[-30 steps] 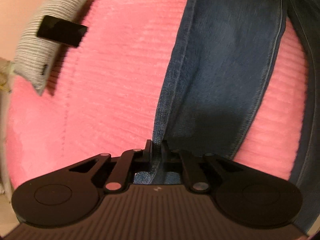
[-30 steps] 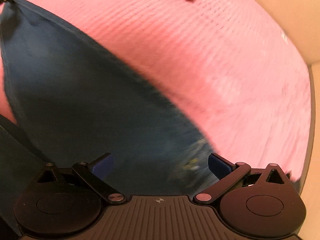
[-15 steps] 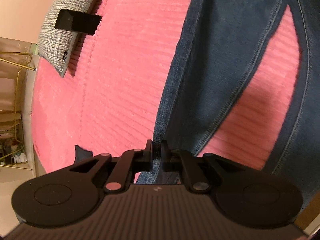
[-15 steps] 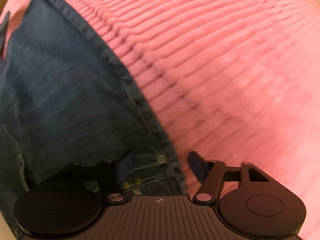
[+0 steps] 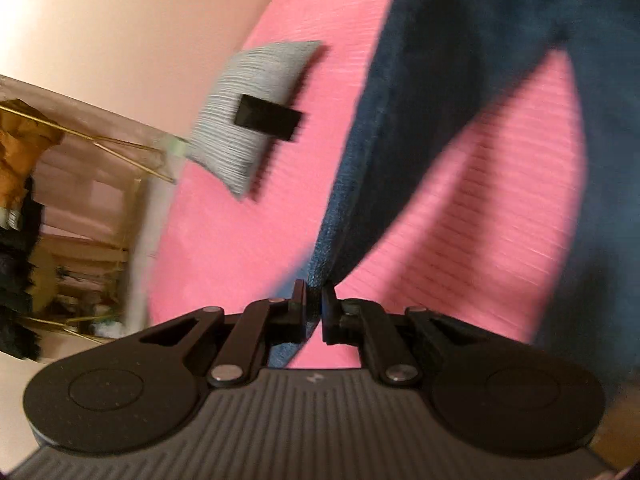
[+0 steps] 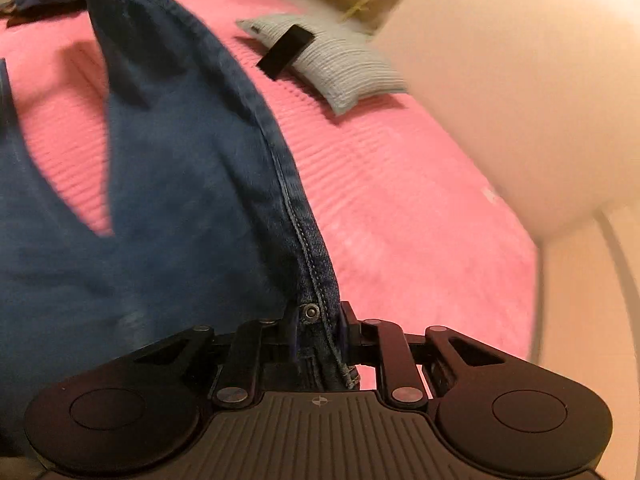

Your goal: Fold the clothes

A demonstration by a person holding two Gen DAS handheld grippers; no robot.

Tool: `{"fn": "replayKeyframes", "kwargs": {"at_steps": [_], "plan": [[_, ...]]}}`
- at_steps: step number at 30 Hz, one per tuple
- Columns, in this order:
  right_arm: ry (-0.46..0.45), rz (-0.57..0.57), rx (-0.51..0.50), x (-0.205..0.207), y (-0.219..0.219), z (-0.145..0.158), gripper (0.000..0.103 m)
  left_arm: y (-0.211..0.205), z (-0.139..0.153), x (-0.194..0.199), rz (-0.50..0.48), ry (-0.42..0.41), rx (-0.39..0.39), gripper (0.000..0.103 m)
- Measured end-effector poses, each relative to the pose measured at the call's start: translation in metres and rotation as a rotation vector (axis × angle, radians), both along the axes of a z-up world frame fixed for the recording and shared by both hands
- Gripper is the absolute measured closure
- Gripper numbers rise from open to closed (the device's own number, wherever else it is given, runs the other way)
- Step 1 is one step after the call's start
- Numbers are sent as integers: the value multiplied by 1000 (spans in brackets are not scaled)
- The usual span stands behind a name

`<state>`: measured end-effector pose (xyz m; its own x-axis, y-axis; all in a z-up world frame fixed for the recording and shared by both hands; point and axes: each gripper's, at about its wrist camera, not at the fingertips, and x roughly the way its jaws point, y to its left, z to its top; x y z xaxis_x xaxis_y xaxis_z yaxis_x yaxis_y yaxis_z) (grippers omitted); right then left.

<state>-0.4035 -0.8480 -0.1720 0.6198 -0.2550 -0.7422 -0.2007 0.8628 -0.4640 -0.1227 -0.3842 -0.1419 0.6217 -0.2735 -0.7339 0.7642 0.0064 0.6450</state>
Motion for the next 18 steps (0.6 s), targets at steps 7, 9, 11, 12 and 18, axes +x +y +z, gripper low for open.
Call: {"fn": "replayKeyframes", "kwargs": {"at_steps": [7,9,11,12,18], "plan": [[232,-137,77,-111,89,-117,85,96,-143,-95,38,182,229,98],[273,-193,118,-122,95,-132,81,104,-165,-112,18,201,250,98],[268,-234,150,-127,95,-125,58,107,-178,-117,28,186,247,98],[247,-257,173,-129,96,-118,35,107,-180,-115,49,187,235,98],[129,-670,508,-140,60,-98,28,106,-174,-105,67,195,218,98]]}}
